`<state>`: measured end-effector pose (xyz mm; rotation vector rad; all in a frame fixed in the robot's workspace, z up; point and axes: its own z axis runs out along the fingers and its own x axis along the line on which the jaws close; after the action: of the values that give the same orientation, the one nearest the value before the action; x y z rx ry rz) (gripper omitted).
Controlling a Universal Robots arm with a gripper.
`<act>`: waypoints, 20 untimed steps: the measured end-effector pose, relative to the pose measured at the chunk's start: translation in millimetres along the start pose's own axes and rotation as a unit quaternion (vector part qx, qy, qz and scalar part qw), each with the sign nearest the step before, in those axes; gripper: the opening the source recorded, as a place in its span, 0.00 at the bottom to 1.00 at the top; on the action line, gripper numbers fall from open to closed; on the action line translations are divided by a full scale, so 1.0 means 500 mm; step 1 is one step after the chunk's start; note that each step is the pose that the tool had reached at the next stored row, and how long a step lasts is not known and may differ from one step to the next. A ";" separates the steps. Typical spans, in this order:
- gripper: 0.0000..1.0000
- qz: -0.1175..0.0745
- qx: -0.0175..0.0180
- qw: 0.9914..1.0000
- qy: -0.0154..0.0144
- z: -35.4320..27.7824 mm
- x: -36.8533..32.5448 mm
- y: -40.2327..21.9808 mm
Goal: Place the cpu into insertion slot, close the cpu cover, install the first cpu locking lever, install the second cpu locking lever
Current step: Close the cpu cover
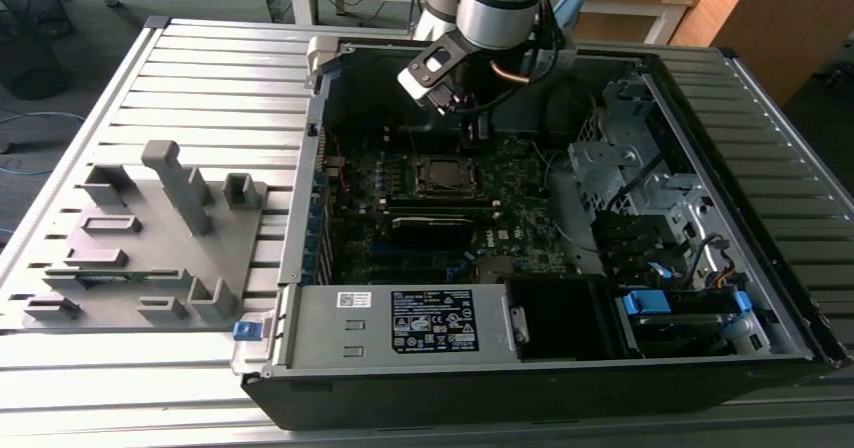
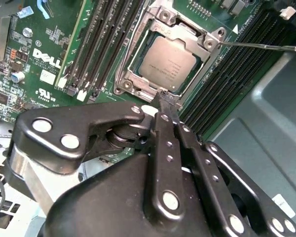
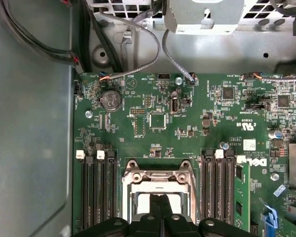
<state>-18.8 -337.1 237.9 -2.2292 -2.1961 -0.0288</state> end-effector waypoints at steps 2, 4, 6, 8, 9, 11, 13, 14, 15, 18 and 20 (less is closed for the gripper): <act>0.11 0.000 0.000 1.000 0.000 0.002 0.000 -0.005; 0.11 -0.001 -0.003 1.000 0.000 0.004 0.000 -0.008; 0.11 -0.001 -0.005 1.000 0.000 0.004 0.000 -0.011; 0.11 -0.001 -0.005 1.000 0.000 0.007 0.000 -0.012; 0.11 -0.001 -0.005 1.000 0.000 0.009 0.000 -0.013; 0.11 -0.001 -0.005 1.000 0.000 0.013 -0.001 -0.013; 0.11 -0.001 -0.005 1.000 0.000 0.013 -0.001 -0.013; 0.11 -0.001 -0.005 1.000 0.000 0.014 -0.001 -0.015; 0.11 -0.001 -0.005 1.000 0.000 0.014 -0.001 -0.020; 0.11 -0.001 -0.005 1.000 0.000 0.015 -0.001 -0.027; 0.11 -0.001 -0.005 1.000 0.000 0.015 -0.001 -0.027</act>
<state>-32.3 -337.1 230.4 -2.2318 -2.2044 -0.0405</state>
